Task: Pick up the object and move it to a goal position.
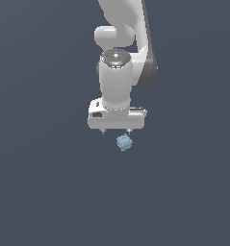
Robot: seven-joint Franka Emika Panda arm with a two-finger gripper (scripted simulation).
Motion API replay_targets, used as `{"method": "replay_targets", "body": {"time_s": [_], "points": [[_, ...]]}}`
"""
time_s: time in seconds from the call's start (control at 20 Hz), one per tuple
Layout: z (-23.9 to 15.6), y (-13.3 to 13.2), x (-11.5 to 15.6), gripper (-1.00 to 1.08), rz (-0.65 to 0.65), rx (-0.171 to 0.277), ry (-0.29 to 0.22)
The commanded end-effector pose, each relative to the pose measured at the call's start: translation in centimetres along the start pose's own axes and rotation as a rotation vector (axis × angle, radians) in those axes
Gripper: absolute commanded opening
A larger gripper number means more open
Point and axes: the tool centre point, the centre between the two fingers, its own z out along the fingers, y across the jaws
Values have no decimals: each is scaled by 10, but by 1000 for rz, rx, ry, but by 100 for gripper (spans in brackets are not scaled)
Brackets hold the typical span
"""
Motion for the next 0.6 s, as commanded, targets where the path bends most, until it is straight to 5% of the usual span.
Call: {"method": "replay_targets", "body": {"time_s": [0.0, 0.55], "points": [[0, 0, 0, 100, 0, 0, 0], [-12, -11, 11, 100, -13, 25, 24]]}}
